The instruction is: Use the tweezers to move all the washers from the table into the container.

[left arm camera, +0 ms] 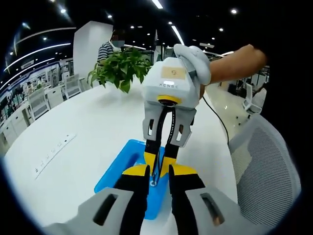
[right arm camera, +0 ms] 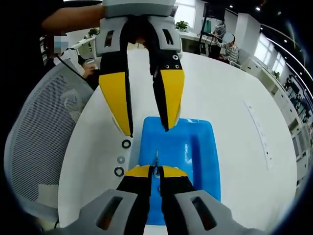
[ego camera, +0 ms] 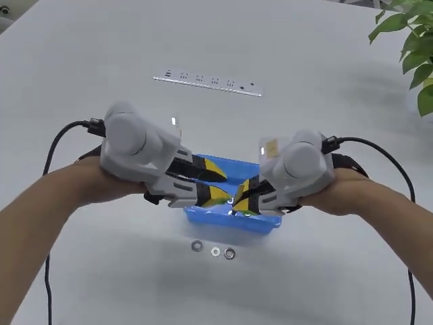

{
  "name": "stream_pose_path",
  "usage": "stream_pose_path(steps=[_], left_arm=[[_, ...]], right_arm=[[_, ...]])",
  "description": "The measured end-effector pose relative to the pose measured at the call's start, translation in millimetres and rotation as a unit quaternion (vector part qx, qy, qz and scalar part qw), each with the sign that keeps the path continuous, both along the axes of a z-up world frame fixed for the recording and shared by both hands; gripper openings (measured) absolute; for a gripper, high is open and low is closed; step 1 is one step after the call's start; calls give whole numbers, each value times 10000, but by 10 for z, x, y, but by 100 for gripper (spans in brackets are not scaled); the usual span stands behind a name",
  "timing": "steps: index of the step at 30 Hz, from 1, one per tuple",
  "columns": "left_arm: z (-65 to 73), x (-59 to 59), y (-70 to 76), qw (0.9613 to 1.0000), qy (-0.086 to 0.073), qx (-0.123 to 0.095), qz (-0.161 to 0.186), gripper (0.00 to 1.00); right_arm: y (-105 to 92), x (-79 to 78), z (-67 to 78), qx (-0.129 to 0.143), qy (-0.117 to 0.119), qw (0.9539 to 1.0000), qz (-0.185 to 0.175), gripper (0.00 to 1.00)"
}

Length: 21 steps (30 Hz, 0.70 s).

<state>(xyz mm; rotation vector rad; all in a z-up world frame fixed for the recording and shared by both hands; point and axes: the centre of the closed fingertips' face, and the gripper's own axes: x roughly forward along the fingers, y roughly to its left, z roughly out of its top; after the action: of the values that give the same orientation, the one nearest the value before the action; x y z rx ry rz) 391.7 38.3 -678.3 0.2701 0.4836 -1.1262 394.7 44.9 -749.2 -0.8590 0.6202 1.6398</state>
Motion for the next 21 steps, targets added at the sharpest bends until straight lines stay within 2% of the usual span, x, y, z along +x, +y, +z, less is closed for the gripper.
stream_pose_path(steps=[14,21], left_arm=[[-104,114,-101,9995,-97,174,-260,11],[-160,99,-150,9989,-114,290,-351,7]], right_arm=[[5,-7,9,-5,-29,10000,82,7],[-2,-11,14,-17,-45,9999,106,7]])
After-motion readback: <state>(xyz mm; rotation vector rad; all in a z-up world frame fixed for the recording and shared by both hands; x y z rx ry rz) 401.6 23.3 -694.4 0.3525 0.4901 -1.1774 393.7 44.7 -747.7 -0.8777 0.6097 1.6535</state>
